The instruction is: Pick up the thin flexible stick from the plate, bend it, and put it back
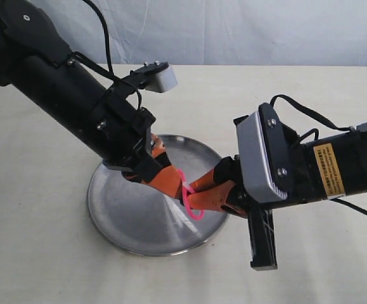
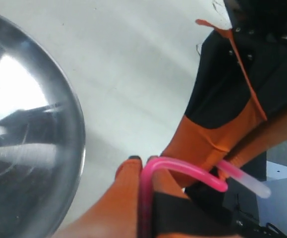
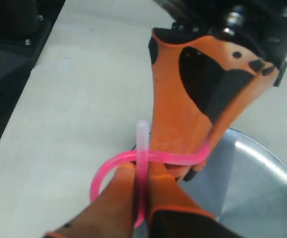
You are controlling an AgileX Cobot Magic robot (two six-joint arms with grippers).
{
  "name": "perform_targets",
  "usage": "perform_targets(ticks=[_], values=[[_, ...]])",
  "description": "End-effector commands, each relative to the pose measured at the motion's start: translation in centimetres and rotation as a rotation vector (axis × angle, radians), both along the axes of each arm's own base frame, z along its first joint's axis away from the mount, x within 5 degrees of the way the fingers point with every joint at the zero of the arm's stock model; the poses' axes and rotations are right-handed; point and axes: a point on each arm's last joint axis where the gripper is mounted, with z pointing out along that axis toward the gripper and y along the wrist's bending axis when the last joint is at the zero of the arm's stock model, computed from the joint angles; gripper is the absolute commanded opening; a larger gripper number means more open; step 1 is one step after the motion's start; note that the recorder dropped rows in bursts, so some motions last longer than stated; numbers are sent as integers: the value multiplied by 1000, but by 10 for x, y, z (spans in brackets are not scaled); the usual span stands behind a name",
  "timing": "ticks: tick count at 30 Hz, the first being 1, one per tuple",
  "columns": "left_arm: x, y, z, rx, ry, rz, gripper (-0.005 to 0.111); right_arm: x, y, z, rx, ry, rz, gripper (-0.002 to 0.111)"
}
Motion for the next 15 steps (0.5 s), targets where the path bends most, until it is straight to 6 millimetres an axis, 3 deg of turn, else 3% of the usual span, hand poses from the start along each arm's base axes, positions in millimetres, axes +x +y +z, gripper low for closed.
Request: perform_targets(ticks=[1,15], values=[[19,1,-4,20,-125,111,0,-9,8,15,169,106,42,-1],[26,6,-8,89,-227,119,0,1,6,12,237,559,-270,-1]])
